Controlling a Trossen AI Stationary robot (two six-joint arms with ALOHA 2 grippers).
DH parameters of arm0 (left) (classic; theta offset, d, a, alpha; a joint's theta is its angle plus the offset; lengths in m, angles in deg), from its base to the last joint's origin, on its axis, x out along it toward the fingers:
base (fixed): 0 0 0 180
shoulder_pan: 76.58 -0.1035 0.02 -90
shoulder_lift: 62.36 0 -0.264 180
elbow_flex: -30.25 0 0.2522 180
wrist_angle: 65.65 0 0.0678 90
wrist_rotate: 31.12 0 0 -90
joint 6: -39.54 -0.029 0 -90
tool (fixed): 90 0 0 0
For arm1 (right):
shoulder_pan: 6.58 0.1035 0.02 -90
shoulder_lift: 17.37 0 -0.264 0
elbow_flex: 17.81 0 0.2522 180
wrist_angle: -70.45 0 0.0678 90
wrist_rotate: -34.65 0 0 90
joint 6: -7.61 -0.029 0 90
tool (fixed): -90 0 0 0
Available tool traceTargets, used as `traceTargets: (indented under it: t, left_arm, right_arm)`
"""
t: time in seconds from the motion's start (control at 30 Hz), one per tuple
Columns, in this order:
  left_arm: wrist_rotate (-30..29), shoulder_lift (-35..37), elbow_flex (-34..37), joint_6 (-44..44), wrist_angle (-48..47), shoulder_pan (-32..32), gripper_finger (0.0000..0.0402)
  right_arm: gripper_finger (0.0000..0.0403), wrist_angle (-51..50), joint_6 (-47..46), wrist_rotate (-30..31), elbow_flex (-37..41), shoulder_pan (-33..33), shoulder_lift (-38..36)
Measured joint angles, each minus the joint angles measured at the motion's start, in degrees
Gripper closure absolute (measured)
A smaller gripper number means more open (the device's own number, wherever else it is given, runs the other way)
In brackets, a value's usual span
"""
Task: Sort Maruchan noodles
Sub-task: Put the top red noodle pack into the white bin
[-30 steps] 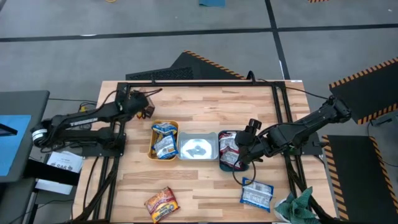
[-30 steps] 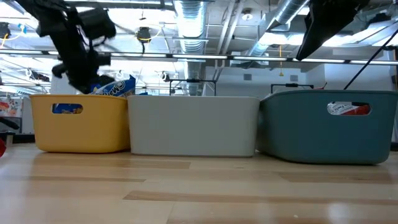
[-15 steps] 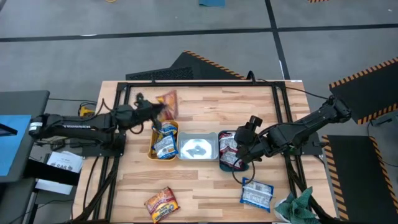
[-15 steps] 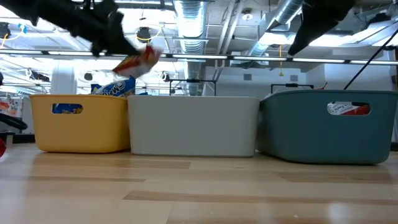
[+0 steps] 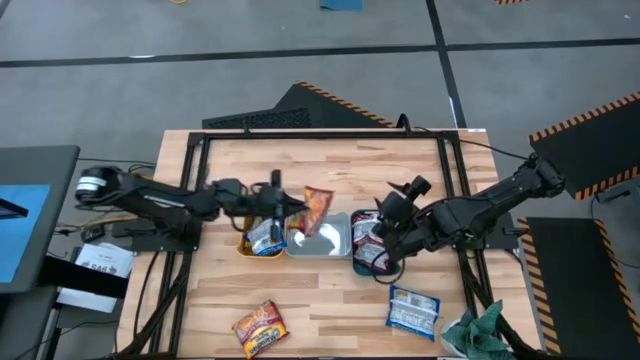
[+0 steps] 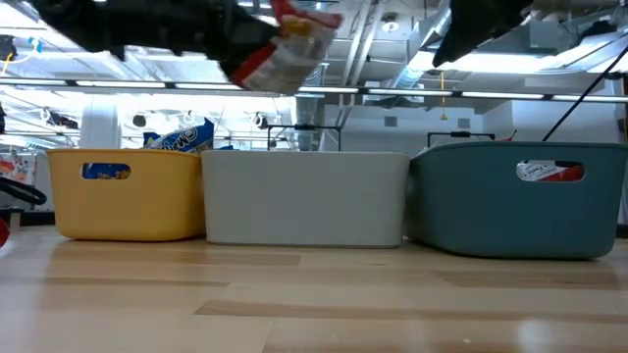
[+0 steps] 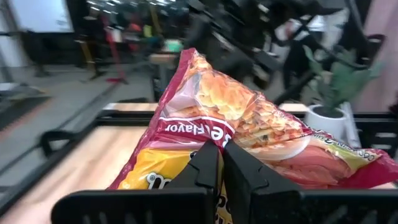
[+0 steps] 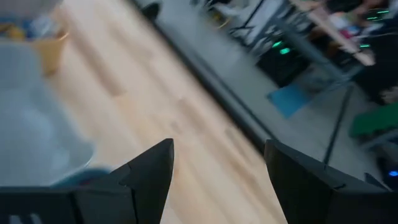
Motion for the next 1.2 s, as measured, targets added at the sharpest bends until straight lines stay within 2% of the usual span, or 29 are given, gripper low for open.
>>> traceTargets:
  t: [0.2,0.4,0.63,0.83,1.0,1.2]
  left_arm:
    - [6.2,-13.8,-10.8,-0.2,-0.7,2.0,0.0401]
    - [15.2,-26.5,-22.9,-6.1,-6.2,3.5,0.0401]
    - [16.4,-33.7,-35.4,-14.6,-19.0,4.1,0.0401]
    - [16.3,-37.4,-39.5,-21.4,-19.3,4.1,0.0401]
    - [16.2,-39.0,-39.7,-27.8,-16.9,4.1,0.0401]
    - [16.2,-39.0,-39.7,-29.5,-13.6,3.9,0.0398]
  right_arm:
    - [0.0127,0.0,-3.6,8.5,0.0,-1.7,0.0]
    - [0.0127,-0.1,-5.3,11.7,0.0,-2.7,0.0]
    - [0.0127,-1.6,-5.5,12.7,0.0,-2.7,0.0]
    - [0.0127,-1.5,-5.5,14.1,0.0,-2.7,0.0]
    - [0.0127,-1.5,-5.5,14.2,0.0,-2.6,0.0]
    - [0.0127,-1.6,-5.9,14.2,0.0,-2.6,0.0]
